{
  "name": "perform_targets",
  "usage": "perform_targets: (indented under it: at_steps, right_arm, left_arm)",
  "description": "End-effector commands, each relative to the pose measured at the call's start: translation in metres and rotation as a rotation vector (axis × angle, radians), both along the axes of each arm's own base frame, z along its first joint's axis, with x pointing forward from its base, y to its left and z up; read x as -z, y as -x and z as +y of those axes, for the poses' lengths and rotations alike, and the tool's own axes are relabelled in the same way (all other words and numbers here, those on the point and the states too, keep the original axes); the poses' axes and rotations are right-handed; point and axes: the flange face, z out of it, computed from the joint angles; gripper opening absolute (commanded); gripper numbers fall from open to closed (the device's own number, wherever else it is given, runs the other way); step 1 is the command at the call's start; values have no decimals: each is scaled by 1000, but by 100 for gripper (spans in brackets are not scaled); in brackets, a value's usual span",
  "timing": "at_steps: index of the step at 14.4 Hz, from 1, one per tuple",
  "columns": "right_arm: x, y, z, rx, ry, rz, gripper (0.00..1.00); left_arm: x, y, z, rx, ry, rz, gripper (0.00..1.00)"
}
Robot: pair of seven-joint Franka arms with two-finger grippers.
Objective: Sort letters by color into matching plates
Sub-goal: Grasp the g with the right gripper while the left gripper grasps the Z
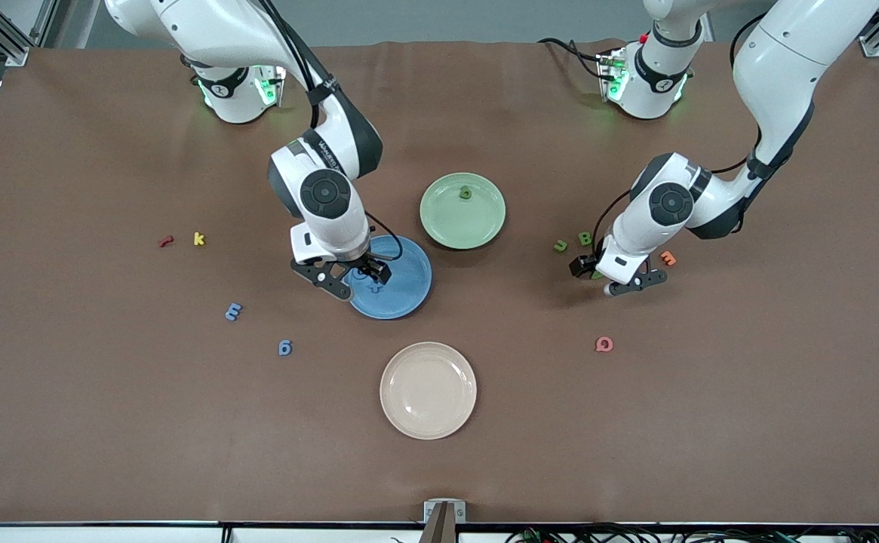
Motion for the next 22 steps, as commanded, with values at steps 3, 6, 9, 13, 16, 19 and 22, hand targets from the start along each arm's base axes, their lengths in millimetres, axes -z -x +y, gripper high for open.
perform_targets:
  at_steps: [3,6,9,13,16,19,22]
  right_arm:
    - [-1,-38,-43,-152,-20,-45,100]
    - [31,-56,-60,-234,-39,-83,100]
    - [62,-69,-80,-342,-46,-107,100]
    - [76,-90,-134,-439,-32,-85,100]
    - [77,-103,-157,-478,-27,-87,98]
    - [80,-111,-172,-499,-27,-88,75]
    - [88,-115,-171,-501,-27,-86,73]
  left_arm:
    - [4,-3,-2,9,-7,-21,86]
    - [5,-4,-3,6,-11,-22,73]
    - [4,-5,-3,6,-11,-26,50]
    - [1,-9,-1,4,-11,-35,29]
    - [-2,-13,0,2,-15,-42,24]
    - [-9,-17,0,6,-44,-35,22]
    - [-25,-13,-16,-22,-65,-36,22]
